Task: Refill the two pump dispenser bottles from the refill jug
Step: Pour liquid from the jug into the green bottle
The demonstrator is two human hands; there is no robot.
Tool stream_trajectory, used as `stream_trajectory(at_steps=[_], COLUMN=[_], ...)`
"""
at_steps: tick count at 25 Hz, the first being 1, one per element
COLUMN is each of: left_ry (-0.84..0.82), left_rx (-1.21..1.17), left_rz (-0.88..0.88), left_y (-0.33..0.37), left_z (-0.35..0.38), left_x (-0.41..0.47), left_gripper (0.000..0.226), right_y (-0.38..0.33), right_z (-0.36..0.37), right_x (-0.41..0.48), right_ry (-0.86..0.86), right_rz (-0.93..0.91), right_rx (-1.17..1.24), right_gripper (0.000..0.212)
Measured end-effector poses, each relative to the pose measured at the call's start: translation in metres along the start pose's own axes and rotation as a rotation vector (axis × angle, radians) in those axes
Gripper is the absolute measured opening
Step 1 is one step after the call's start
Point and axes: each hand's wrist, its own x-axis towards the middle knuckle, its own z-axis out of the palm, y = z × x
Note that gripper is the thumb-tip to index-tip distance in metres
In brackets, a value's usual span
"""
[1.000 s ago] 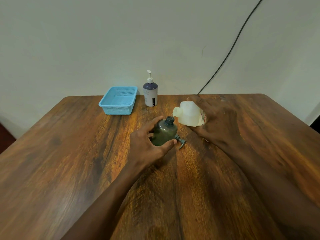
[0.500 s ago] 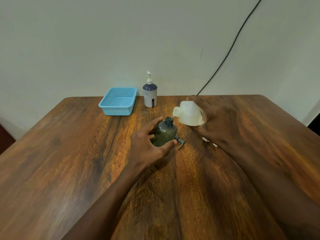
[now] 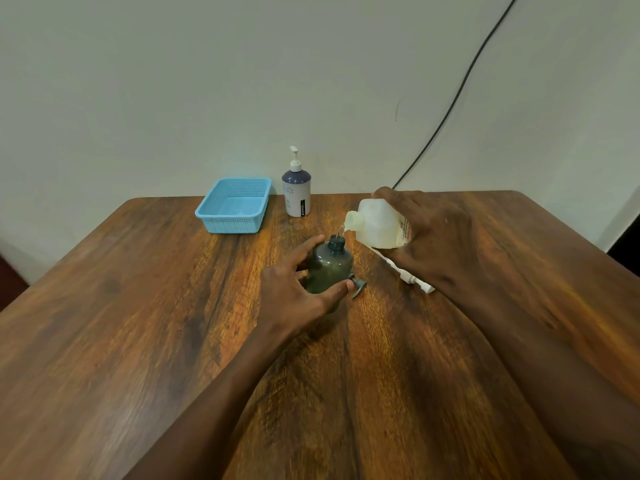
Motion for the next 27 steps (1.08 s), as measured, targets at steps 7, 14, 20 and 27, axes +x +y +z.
stream_trajectory(at_steps=[7, 14, 20, 27], left_ry=[0.003, 0.019, 0.011, 0.016], left_rx=[-0.007, -0.025, -0.018, -0.009], left_rz=[-0.006, 0.002, 0.004, 0.011], left_y=[-0.0003, 0.0029, 0.0022, 0.0037], left_z=[0.0028, 0.0040, 0.0035, 0.0026], left_x=[-0.0020, -0.0007, -0.0016, -0.0024], left_gripper=[0.093, 0.091, 0.092, 0.089], right_y=[0.0007, -0.0016, -0.0007, -0.0043], right_z=[-0.0010, -0.0037, -0.0050, -0.0073], right_x=[-0.0009, 0.0007, 0.0000, -0.0001], right_ry=[0.025, 0.064, 0.047, 0.064], right_rz=[-0.002, -0.050, -0.040, -0.057], right_rx=[-0.032, -0.021, -0.027, -0.046], right_gripper=[0.079, 0.076, 0.076, 0.074])
